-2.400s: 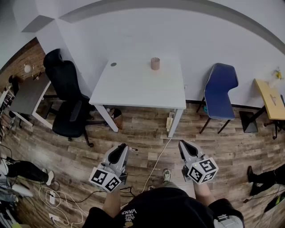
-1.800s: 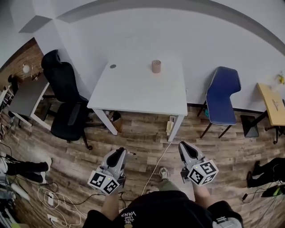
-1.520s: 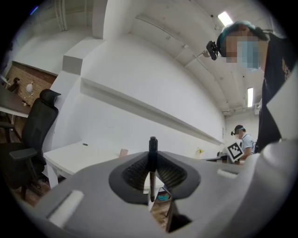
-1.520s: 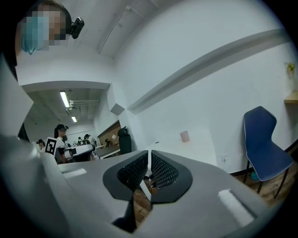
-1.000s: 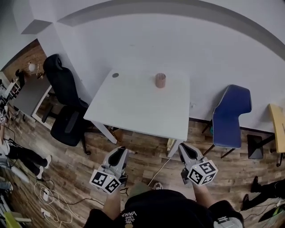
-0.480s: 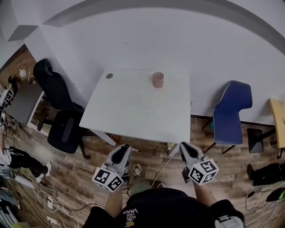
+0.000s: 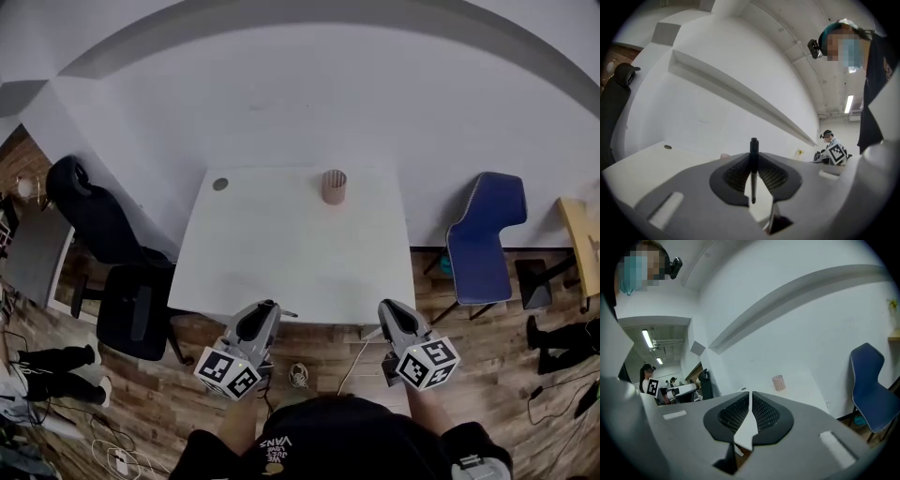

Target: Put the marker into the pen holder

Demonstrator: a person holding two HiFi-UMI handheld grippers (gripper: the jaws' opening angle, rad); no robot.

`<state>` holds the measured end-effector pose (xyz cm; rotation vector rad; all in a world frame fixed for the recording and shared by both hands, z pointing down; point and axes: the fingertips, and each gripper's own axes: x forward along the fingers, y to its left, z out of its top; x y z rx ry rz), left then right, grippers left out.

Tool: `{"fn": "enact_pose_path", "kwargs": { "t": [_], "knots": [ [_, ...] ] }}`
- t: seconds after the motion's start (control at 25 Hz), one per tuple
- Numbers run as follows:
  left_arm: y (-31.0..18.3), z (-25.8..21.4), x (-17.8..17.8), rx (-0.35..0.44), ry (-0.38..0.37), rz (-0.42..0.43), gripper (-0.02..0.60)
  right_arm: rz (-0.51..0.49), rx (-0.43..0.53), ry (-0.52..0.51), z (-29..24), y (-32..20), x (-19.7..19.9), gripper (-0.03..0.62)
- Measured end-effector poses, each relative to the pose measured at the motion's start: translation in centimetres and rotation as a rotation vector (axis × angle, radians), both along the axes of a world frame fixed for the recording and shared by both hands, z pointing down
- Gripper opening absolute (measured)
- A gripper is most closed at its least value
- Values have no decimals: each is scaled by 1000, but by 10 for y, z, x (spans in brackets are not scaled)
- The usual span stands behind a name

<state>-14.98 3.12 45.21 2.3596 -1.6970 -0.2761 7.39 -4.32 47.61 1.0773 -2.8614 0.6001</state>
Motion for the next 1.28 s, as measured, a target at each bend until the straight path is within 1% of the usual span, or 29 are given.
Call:
{"fn": "enact_pose_path", "kwargs": {
  "t": [0.32,0.52,0.64,0.72,1.0,1.28],
  "knots": [
    [-40,-2,-46,1,2,88,101,101,17,-9,-6,-27,-40,2],
    [-64,-10,-75,24,-22,151,101,167,18,-14,-5,-36,-63,2],
    [-80,-16,-87,41,-39,194,101,209,10,-6,-1,-36,-70,2],
    [-94,-21,-93,56,-36,213,101,221,-1,7,4,-38,-74,2],
    [-142,-43,-87,114,-48,261,101,243,-20,22,10,-59,-73,2],
    [-187,-58,-76,137,-85,280,101,215,-27,18,10,-91,-77,2]
  ]
}}
